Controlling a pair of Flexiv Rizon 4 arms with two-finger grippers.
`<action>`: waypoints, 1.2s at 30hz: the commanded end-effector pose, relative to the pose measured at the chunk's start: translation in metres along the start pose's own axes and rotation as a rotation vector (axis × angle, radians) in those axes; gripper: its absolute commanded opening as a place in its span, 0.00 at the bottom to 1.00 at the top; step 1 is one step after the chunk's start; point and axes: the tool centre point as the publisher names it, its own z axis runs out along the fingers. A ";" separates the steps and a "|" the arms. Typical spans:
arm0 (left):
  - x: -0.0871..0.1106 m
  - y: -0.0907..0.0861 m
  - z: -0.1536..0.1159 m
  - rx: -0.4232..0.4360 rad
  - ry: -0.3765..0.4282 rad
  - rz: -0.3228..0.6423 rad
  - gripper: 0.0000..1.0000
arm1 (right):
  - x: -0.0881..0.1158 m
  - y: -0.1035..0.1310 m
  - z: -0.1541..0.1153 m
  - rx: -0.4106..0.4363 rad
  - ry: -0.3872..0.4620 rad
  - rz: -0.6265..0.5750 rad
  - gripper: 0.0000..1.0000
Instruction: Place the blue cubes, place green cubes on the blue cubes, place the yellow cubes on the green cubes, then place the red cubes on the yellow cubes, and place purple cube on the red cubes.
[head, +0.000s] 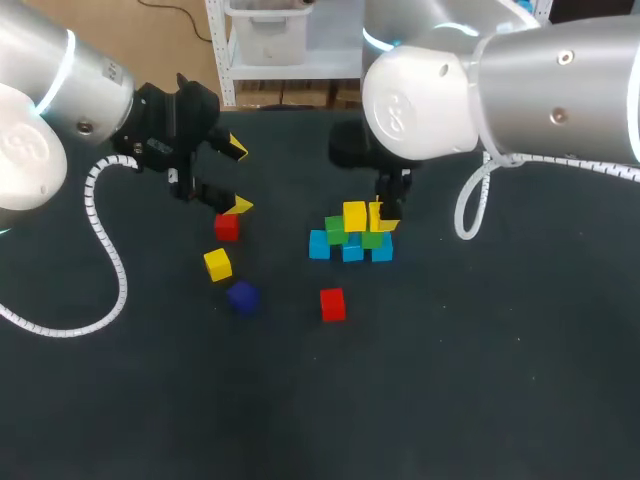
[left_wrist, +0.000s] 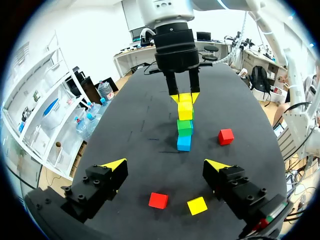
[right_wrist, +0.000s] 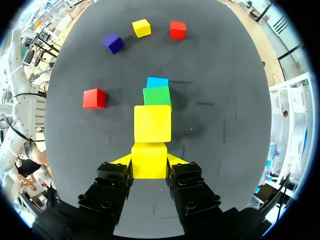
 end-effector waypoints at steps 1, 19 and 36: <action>0.002 -0.001 0.000 -0.002 -0.007 0.003 1.00 | -0.002 -0.002 0.001 -0.006 0.003 -0.004 0.00; 0.002 -0.001 0.000 -0.002 -0.007 0.003 1.00 | -0.002 -0.003 0.001 -0.007 0.010 -0.015 0.00; 0.002 -0.001 0.000 -0.002 -0.007 0.003 1.00 | -0.005 -0.003 0.001 -0.007 0.006 -0.031 0.00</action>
